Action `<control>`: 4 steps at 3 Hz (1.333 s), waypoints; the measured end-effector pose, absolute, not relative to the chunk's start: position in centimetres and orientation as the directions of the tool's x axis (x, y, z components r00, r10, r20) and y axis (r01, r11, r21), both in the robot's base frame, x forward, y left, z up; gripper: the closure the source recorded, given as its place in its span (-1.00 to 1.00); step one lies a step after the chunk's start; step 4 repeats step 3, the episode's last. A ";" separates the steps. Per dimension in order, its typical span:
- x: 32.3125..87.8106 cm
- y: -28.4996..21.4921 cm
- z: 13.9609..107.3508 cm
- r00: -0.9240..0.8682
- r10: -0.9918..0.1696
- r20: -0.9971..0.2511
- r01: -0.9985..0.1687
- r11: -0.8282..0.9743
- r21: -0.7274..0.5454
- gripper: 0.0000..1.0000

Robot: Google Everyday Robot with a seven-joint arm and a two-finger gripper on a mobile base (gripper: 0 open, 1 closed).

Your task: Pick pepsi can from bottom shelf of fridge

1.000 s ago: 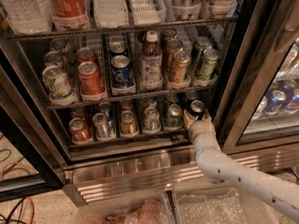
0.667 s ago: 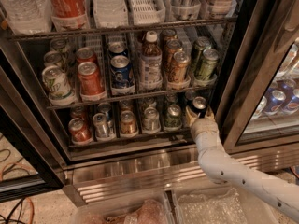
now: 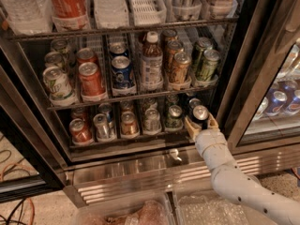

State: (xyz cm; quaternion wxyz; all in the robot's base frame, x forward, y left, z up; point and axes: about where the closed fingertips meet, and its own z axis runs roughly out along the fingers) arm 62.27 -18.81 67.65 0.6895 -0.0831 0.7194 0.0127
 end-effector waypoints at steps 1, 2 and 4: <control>57.8 -17.6 69.2 -0.029 -0.100 -0.995 -0.219 0.971 -0.091 1.00; 53.7 -16.7 71.1 -0.015 -0.084 -0.996 -0.284 0.956 -0.077 1.00; 51.3 -16.0 72.6 -0.004 -0.064 -0.998 -0.314 0.948 -0.060 1.00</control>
Offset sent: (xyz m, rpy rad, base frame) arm -0.1375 0.0302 0.0585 0.0466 -0.0156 0.2297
